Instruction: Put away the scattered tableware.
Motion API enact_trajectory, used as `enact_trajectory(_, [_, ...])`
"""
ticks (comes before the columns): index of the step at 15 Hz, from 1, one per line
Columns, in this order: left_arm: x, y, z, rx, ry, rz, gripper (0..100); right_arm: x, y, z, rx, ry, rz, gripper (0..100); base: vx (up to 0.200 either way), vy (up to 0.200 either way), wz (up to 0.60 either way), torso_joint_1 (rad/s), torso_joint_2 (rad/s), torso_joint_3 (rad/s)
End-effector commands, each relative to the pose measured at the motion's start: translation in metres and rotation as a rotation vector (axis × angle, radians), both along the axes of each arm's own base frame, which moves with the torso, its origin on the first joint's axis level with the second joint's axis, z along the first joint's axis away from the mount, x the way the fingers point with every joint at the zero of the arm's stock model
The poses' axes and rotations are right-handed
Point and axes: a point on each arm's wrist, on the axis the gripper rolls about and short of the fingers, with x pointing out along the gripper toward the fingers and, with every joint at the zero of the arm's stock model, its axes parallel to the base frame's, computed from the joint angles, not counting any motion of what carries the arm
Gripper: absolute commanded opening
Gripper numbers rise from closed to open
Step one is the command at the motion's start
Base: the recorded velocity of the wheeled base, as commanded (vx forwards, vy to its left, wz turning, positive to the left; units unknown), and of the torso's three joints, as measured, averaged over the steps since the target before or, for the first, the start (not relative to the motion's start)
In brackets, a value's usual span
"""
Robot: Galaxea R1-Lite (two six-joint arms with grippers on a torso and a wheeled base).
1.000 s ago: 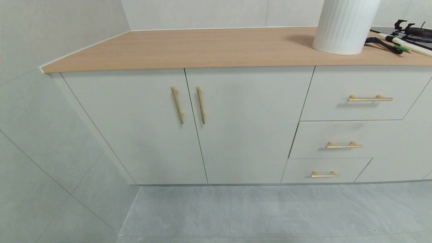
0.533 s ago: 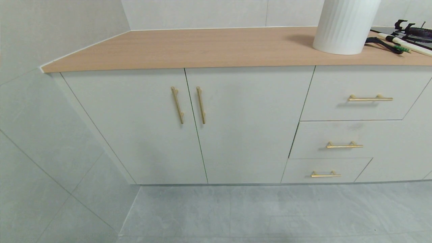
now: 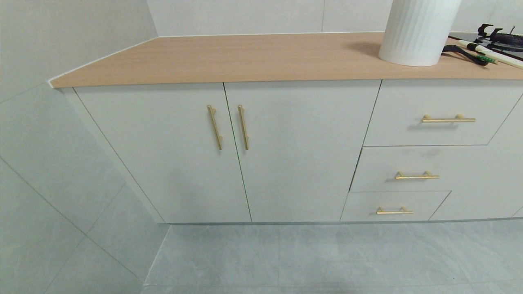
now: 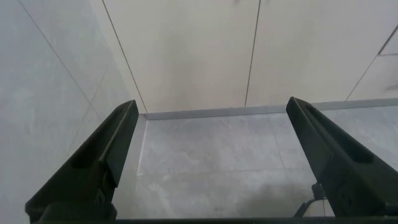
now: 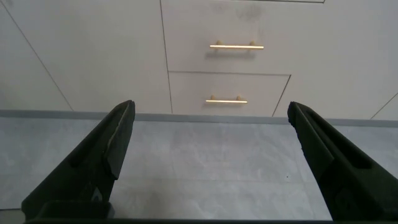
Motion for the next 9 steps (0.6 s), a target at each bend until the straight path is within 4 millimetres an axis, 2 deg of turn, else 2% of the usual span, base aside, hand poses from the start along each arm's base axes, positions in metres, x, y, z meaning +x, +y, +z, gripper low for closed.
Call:
enact_trajectory(1, [0.0000,0.0000,0.0000,-0.011,0.000,0.000,100,0.0001,0.0000,0.0000,0.006,0.003,-0.001,100,0.000,0.000,0.00,0.000,0.00,0.000])
enact_trajectory(9, [0.0001,0.0000,0.0001,-0.047,0.002,0.001,100,0.0001,-0.0005,0.0000,0.037,0.002,-0.021,100,0.000,0.000,0.00,0.000,0.00,0.000])
